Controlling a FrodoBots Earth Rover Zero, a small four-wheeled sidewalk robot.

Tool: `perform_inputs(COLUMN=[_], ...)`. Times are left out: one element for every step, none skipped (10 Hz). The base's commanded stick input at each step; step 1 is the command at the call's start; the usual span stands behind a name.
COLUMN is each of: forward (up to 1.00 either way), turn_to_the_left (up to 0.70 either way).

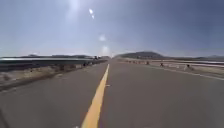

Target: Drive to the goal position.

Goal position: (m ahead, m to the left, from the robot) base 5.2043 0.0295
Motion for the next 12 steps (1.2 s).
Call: perform_inputs(forward=[0.85, 0.85, 0.85, 0.85, 0.85, 0.85, 0.85, 0.85, 0.85, 0.85, 0.85, 0.85], turn_to_the_left=[0.0, 0.0, 0.0, 0.0, 0.0, 0.0, 0.0, 0.0, 0.0, 0.0, 0.0, 0.0])
